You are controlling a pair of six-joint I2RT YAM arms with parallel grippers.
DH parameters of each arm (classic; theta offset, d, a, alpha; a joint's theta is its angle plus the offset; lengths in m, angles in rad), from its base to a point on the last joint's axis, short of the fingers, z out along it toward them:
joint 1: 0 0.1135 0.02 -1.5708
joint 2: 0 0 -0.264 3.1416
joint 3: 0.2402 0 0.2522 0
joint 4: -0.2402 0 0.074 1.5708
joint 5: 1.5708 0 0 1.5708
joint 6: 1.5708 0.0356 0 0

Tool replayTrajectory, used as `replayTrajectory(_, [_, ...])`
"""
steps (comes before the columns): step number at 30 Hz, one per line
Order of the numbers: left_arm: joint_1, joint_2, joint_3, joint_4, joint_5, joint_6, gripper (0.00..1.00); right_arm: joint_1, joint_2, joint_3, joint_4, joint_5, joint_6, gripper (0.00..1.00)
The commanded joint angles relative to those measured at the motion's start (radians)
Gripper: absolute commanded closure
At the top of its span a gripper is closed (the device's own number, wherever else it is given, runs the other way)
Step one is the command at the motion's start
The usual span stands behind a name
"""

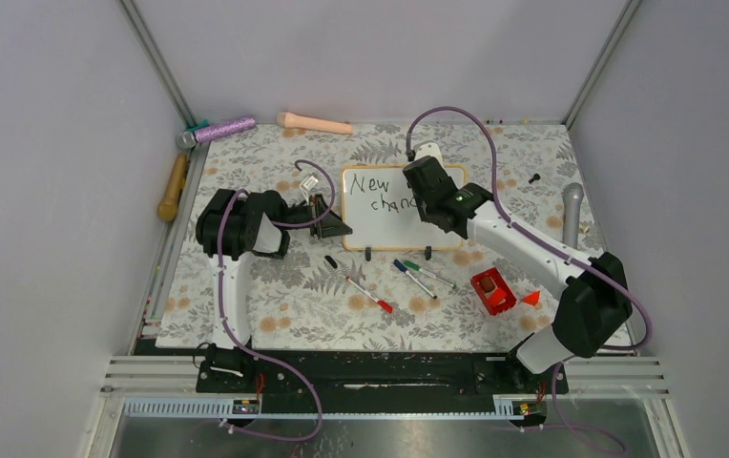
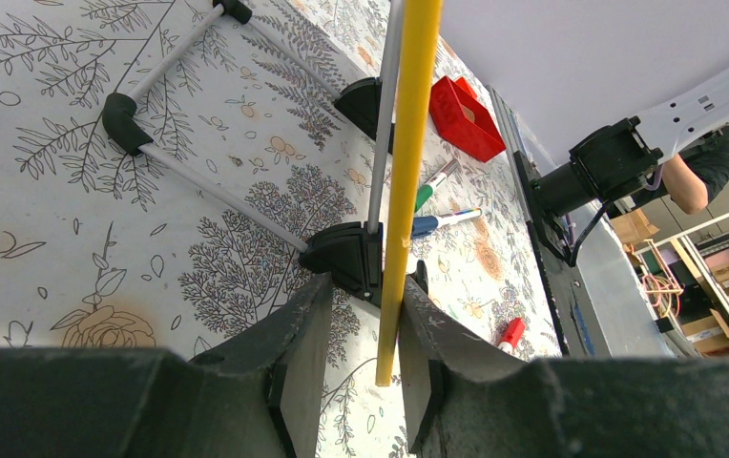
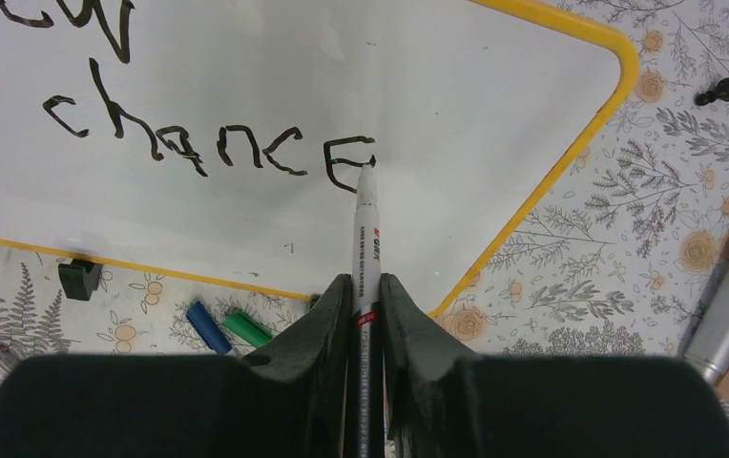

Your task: Write a sentence on the whiteboard

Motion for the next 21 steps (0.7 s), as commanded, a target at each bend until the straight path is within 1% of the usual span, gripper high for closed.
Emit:
replayTrajectory(1, [-0.003, 0.026, 0.01, 0.006, -0.015, 0.041, 0.69, -0.007, 0.016, 0.049, 0.031, 0.037, -0.012, 1.0])
replayTrajectory(21, [-0.003, 0.026, 0.01, 0.006, -0.014, 0.042, 0.69, -0.02, 0.048, 0.075, 0.032, 0.053, -0.02, 1.0])
